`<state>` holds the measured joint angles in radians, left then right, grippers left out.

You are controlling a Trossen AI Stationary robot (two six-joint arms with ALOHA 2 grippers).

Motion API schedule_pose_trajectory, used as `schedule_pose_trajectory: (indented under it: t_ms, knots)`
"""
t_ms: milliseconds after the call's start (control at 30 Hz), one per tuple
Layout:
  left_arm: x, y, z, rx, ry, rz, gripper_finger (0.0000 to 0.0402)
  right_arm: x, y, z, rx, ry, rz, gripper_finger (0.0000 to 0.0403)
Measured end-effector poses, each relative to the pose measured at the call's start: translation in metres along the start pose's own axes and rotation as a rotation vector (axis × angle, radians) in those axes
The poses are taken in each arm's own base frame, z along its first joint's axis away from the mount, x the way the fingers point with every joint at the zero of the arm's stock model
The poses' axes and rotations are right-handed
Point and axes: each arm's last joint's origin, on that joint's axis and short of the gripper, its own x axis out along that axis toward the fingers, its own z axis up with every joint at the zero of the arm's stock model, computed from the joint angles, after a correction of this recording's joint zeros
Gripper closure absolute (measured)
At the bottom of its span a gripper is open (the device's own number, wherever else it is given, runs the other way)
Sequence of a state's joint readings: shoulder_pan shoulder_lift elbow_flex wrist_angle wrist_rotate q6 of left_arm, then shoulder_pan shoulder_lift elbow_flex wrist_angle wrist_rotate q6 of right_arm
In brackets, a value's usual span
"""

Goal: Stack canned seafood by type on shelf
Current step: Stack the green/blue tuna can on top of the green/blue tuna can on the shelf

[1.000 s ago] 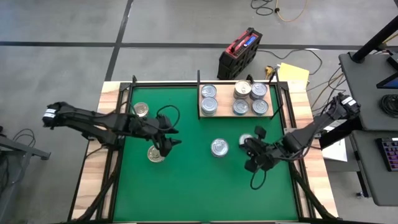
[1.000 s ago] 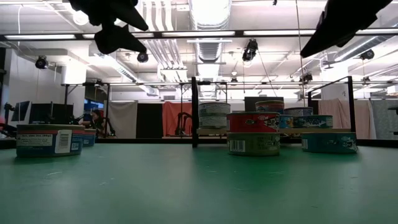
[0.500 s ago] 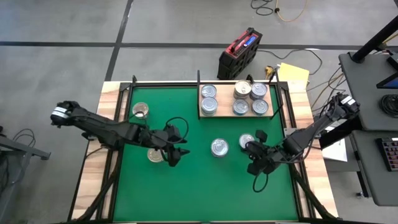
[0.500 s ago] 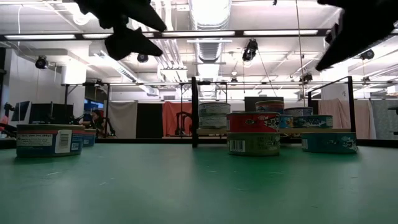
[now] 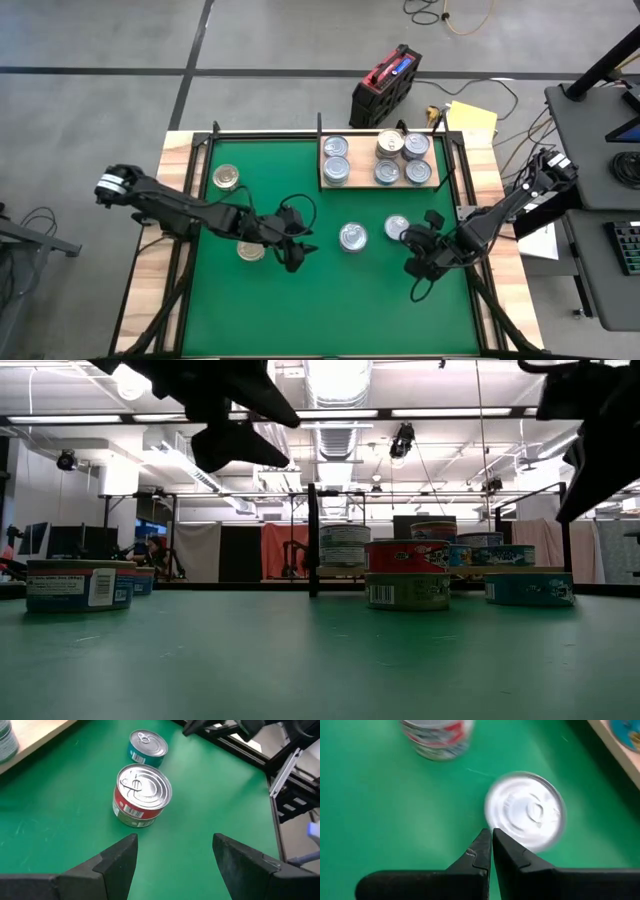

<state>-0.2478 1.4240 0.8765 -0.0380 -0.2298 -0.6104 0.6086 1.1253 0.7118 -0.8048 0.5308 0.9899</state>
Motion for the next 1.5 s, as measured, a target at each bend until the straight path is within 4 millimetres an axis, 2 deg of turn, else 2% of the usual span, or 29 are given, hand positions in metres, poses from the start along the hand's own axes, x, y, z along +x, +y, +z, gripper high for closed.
schedule_pose_trajectory:
  t_ms: [200, 433, 833, 1133, 1500]
  knots:
    - [0.012, -0.008, 0.006, 0.071, 0.000, 0.000, 0.0159, -0.004, -0.008, -0.003, 0.033, 0.026, -0.044, 0.0394]
    - [0.025, -0.020, 0.019, 0.185, -0.008, -0.004, 0.0159, -0.007, -0.007, -0.006, 0.039, 0.020, -0.025, 0.0394]
    - [0.026, -0.016, 0.014, 0.292, 0.009, 0.060, 0.0159, -0.024, 0.000, -0.024, 0.154, 0.156, 0.122, 0.0394]
    - [0.025, -0.016, 0.013, 0.340, 0.017, 0.064, 0.0159, -0.031, -0.005, -0.020, 0.206, 0.097, 0.144, 0.0394]
    - [0.025, -0.016, 0.013, 0.345, 0.022, 0.065, 0.0159, -0.030, -0.005, -0.019, 0.214, 0.051, 0.123, 0.0394]
